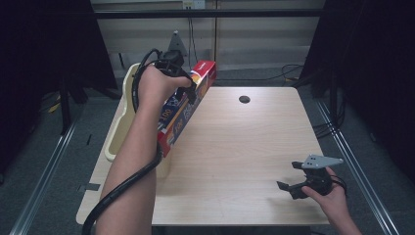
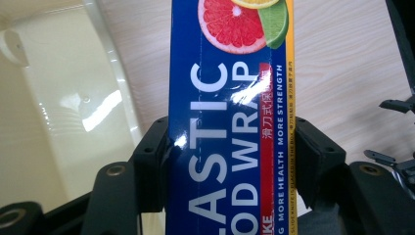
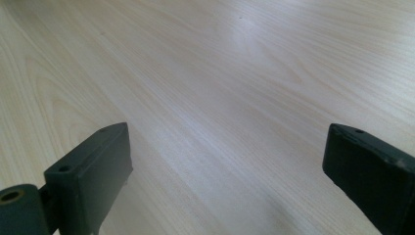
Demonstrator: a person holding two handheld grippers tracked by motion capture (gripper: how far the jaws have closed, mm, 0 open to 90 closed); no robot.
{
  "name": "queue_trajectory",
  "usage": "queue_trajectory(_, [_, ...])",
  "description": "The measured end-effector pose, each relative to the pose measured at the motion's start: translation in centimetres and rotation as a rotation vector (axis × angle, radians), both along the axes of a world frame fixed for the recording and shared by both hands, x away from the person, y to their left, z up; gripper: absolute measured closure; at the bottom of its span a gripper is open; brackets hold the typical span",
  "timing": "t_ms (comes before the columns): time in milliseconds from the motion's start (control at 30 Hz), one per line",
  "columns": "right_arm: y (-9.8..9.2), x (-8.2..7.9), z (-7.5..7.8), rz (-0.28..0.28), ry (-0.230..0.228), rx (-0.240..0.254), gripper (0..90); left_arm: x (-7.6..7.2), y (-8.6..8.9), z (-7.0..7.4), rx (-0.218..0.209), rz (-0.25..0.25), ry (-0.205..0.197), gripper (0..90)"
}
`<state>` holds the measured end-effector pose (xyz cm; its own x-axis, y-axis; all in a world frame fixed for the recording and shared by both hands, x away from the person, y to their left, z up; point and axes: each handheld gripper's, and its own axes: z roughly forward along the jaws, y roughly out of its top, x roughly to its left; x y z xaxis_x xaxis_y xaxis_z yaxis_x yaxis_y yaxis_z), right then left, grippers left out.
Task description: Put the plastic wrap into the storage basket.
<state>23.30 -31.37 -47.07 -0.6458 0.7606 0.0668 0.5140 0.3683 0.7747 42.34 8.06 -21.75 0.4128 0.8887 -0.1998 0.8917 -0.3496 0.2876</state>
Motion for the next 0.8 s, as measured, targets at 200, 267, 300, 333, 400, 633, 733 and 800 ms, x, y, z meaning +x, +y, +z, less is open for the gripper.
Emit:
queue_trajectory(200, [0.0, 0.0, 0.0, -0.001, 0.002, 0.001, 3.9, 0.1, 1.3, 0.3, 0.005, 0.036, -0.008, 41.3])
queue_trajectory(267, [0.0, 0.1, 0.0, -0.007, -0.002, 0.003, 3.9, 0.1, 1.6, 0.4, 0.004, 0.047, -0.007, 41.3])
queue_trajectory(300, [0.0, 0.1, 0.0, -0.005, -0.005, 0.005, 3.9, 0.1, 1.8, 0.5, 0.007, 0.052, -0.009, 41.2])
queue_trajectory(333, [-0.1, 0.1, 0.0, -0.002, -0.004, 0.005, 3.9, 0.1, 2.1, 0.5, 0.014, 0.052, -0.02, 41.2])
queue_trajectory(400, [-0.1, 0.1, 0.0, -0.002, -0.005, 0.004, 3.9, 0.1, 2.4, 0.6, 0.008, 0.071, -0.019, 41.2])
queue_trajectory(633, [0.1, 0.1, -0.1, -0.007, 0.003, -0.001, 3.8, 0.1, 3.7, 0.6, 0.02, 0.108, -0.024, 41.2])
queue_trajectory(733, [0.0, 0.1, 0.0, -0.005, 0.002, 0.003, 3.7, 0.1, 4.3, 0.6, 0.031, 0.112, -0.03, 41.2])
queue_trajectory(800, [0.0, 0.1, -0.1, -0.006, 0.0, 0.0, 3.7, 0.1, 4.6, 0.6, 0.03, 0.13, -0.029, 41.2])
